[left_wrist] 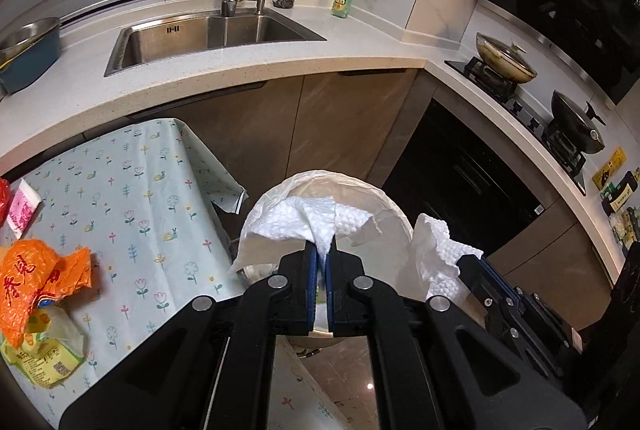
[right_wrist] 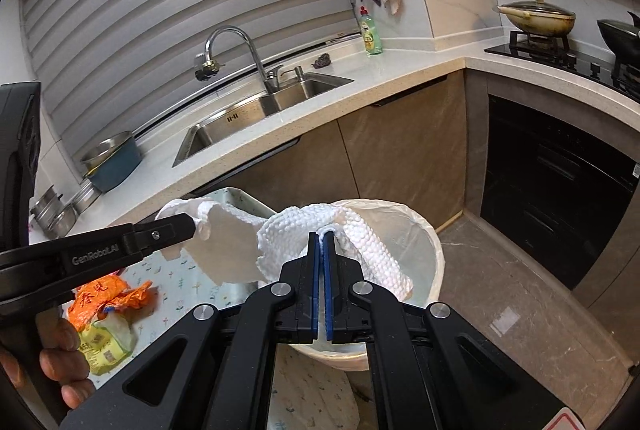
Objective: Collect trash
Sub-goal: 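Carry both paper towels over the bin and open both tools to drop them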
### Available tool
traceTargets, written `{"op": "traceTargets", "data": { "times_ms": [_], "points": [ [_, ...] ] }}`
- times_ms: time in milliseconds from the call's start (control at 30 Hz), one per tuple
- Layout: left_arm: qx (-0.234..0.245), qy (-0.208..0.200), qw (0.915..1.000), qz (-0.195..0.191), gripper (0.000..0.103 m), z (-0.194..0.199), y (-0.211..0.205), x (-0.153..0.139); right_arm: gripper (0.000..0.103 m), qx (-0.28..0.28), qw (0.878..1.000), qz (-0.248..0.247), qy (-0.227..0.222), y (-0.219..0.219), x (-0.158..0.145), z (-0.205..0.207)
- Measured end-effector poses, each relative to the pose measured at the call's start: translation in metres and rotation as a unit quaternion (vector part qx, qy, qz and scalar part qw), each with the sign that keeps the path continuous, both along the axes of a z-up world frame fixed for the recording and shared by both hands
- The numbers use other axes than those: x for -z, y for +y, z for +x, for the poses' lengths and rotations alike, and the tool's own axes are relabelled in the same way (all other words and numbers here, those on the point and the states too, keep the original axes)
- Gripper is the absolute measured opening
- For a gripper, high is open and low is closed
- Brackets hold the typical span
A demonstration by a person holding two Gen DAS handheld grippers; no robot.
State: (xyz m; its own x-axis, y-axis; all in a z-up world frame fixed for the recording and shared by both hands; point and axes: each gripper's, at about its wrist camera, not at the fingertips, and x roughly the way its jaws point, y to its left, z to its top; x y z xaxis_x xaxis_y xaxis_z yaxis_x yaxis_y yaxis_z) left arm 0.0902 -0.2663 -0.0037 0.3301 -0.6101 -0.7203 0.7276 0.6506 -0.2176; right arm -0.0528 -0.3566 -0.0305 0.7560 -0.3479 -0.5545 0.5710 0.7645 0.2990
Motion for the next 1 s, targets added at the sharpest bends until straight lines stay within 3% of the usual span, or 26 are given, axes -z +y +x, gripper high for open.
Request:
{"op": "traceTargets", "data": {
  "times_ms": [167, 233, 400, 633, 867, 1000],
  "points": [
    [0.002, 0.004, 1.0, 0.0, 0.006, 0.007, -0.014, 0.008, 0.002, 0.006, 1.0, 0.005, 0.006, -0.01, 0.007, 0.003],
    [-0.003, 0.0, 1.0, 0.002, 0.018, 0.01, -0.015, 0.009, 0.002, 0.007, 1.0, 0.005, 0.008, -0.011, 0.007, 0.005],
    [-0.02, -0.018, 0.9996, 0.0, 0.035, 0.011, -0.007, 0.006, 0.002, 0.004, 1.0, 0.002, 0.006, -0.013, 0.006, 0.011],
    [-0.046, -0.029, 0.9985, -0.003, 0.044, 0.016, 0.011, 0.003, 0.002, -0.005, 1.0, -0.005, 0.006, -0.011, 0.003, 0.022],
    [-0.07, -0.041, 0.9967, -0.003, 0.046, 0.019, 0.029, 0.001, 0.006, -0.009, 1.0, -0.008, 0.006, -0.01, 0.001, 0.033],
    [-0.087, -0.048, 0.9951, -0.003, 0.056, 0.023, 0.038, 0.0, 0.01, -0.012, 1.0, -0.013, 0.008, -0.007, -0.001, 0.041]
  ]
}}
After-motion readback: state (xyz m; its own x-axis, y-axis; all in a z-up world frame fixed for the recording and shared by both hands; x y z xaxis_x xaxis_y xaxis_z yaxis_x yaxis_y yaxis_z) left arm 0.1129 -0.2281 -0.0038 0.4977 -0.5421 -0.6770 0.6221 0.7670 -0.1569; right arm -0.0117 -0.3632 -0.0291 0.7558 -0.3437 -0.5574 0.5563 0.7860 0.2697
